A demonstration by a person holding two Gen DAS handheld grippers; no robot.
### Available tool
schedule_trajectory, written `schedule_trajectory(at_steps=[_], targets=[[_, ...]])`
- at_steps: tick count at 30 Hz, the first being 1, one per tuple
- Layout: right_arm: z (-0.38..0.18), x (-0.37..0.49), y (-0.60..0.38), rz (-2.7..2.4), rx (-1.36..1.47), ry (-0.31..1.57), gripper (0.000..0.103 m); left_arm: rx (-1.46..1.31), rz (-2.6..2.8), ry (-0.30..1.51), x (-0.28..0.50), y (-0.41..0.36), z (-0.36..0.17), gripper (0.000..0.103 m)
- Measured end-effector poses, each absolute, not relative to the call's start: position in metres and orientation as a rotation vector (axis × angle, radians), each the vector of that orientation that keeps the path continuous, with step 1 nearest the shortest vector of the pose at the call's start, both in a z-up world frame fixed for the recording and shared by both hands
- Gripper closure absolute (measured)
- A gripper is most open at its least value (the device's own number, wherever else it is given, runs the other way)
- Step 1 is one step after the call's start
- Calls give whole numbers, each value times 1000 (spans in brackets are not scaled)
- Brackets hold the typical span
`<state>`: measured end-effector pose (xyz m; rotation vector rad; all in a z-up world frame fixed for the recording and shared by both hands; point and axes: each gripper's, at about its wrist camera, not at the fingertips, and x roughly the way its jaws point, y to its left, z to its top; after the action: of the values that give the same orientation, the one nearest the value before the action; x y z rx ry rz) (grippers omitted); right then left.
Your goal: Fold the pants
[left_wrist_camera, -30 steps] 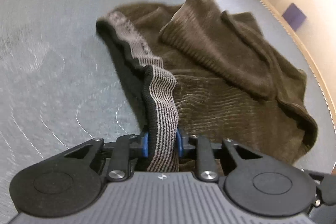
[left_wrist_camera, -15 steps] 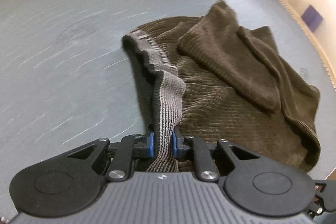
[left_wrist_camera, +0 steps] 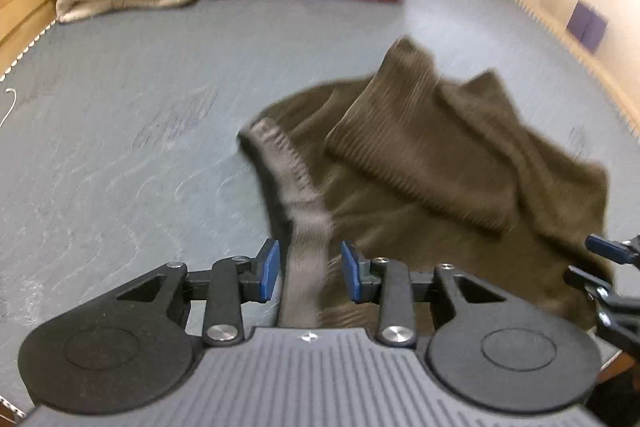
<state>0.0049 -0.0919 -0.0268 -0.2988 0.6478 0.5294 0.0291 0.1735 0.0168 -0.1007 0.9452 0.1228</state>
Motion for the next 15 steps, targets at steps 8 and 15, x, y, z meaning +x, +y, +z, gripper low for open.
schedule_trajectory(at_steps=[8, 15], targets=[[-56, 49, -152, 354, -371, 787, 51, -95, 128, 888, 40, 124, 27, 47], [-89, 57, -154, 410, -590, 840, 51, -49, 137, 924, 67, 121, 7, 47]])
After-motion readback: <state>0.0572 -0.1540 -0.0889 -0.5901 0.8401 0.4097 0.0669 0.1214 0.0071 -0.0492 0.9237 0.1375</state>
